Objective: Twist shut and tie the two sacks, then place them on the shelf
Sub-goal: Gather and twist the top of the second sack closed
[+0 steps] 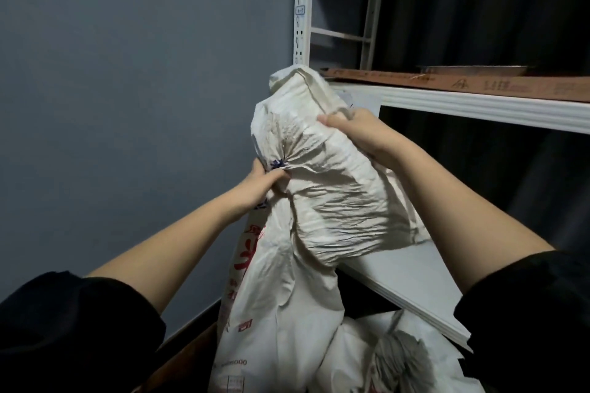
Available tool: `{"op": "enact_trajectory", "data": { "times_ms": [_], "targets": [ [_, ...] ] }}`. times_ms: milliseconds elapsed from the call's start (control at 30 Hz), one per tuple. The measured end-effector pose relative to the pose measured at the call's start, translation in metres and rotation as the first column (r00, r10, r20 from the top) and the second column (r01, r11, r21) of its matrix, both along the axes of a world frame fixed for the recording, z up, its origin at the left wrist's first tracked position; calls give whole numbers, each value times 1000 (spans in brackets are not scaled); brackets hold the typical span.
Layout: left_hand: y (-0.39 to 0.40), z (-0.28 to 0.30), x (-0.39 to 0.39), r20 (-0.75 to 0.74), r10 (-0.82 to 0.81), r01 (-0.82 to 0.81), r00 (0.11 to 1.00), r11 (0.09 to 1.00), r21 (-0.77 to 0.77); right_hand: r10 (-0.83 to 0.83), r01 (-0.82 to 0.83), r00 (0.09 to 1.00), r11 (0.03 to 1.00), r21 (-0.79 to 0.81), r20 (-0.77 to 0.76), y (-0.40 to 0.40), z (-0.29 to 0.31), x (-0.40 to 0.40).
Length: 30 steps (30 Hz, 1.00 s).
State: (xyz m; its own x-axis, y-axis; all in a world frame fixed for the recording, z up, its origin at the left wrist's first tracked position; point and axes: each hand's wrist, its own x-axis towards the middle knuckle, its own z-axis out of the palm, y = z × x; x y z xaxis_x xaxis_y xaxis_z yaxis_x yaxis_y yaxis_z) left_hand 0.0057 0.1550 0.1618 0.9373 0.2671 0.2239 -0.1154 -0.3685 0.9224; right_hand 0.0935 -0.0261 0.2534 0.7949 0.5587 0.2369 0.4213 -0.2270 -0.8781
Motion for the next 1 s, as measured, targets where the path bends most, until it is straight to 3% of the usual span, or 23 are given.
{"op": "enact_trajectory", "data": {
  "times_ms": [33, 100, 167, 233, 333, 400, 467, 567, 667, 767, 900, 1000],
  "targets": [
    [-1, -4, -1, 76, 148, -155, 986, 983, 97, -11, 14, 1000, 993, 116, -22, 0, 4, 2],
    [-6, -14, -7, 359, 395, -496, 846, 831, 252, -8, 32, 997, 935, 353, -71, 1, 18, 4],
    [-16, -19, -14, 584, 447, -689, 678, 662, 293, -14, 37, 998, 900, 434, -56, 2, 36, 1],
    [-24, -21, -16, 540, 402, -647, 740, 646, 405, -42, 23, 998, 908, 418, 36, 5, 51, -3],
    [-16, -34, -3, 102, 358, -343, 928, 719, 604, -52, -22, 986, 905, 424, 161, 10, 65, -9],
    [-11, -36, 2, -93, 245, -165, 965, 844, 509, -67, -33, 977, 890, 456, 201, 13, 72, -14],
    [-10, -37, 2, -93, 138, -97, 986, 932, 349, -99, -23, 972, 864, 502, 214, 13, 79, -17],
    [-6, -35, -7, 109, 207, -233, 972, 893, 386, -268, 113, 941, 823, 557, 206, 8, 80, -9],
    [-1, -32, -24, 299, 275, -374, 914, 857, 353, -453, 317, 830, 863, 393, 325, -3, 71, 7],
    [-4, -21, -32, 299, 130, -217, 945, 936, 278, -496, 441, 715, 867, 233, 492, -11, 64, 15],
    [-4, 0, -41, 126, -91, 20, 988, 879, 476, -462, 439, 653, 877, 197, 601, -16, 71, 15],
    [4, 14, -43, 61, -12, -35, 998, 716, 697, -478, 465, 611, 862, 202, 631, -14, 83, 12]
  ]
}}
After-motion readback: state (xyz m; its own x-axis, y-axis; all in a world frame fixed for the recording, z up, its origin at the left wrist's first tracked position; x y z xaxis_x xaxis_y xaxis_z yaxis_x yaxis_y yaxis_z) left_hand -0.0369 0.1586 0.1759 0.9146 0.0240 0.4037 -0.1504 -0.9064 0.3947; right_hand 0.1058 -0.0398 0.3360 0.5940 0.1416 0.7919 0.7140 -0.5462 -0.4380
